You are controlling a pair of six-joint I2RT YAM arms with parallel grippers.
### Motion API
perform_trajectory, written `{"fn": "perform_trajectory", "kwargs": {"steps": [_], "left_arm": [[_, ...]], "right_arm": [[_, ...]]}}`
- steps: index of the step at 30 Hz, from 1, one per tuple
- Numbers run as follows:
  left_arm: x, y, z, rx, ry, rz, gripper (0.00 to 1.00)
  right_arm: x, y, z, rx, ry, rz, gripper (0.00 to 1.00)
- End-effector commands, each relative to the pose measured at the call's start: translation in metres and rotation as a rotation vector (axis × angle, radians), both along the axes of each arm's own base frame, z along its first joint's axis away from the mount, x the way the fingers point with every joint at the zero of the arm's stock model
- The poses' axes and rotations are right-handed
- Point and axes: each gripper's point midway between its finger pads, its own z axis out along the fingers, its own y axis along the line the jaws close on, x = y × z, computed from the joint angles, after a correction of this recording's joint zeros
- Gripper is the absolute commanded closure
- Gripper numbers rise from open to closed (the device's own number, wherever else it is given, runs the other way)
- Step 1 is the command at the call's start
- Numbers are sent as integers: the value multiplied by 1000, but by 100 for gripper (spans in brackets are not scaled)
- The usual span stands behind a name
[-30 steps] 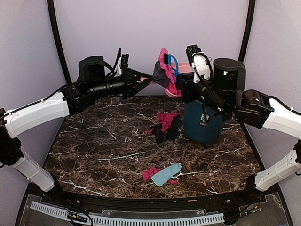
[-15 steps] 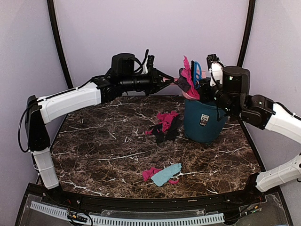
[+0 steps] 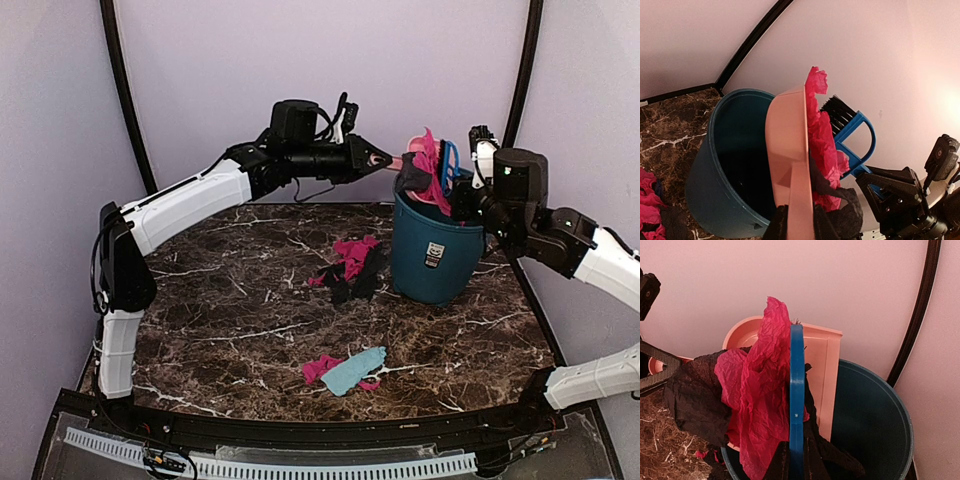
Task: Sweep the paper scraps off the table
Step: Dump the paper scraps into the dustpan for the trash bin.
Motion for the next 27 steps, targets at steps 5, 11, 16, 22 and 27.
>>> {"fn": "perform_trajectory", "kwargs": {"steps": [5,11,16,22,27], "left_arm": [[0,5,35,19,-218,25,100],[14,3,23,73,-272,65,100],[18,1,19,85,-286,73,100],[20,-1,13,95,-291,72,100],[22,-3,9,94,-288,71,100]], "right_arm": [[-4,-23,-7,27,26,-50,100],[-13,-19,22,85,-16,16,100],[-19,-18,46,110,-45,54,100],[-29,-2,64,156,-73,172,100],[-29,17,69,182,-76,264,100]]}}
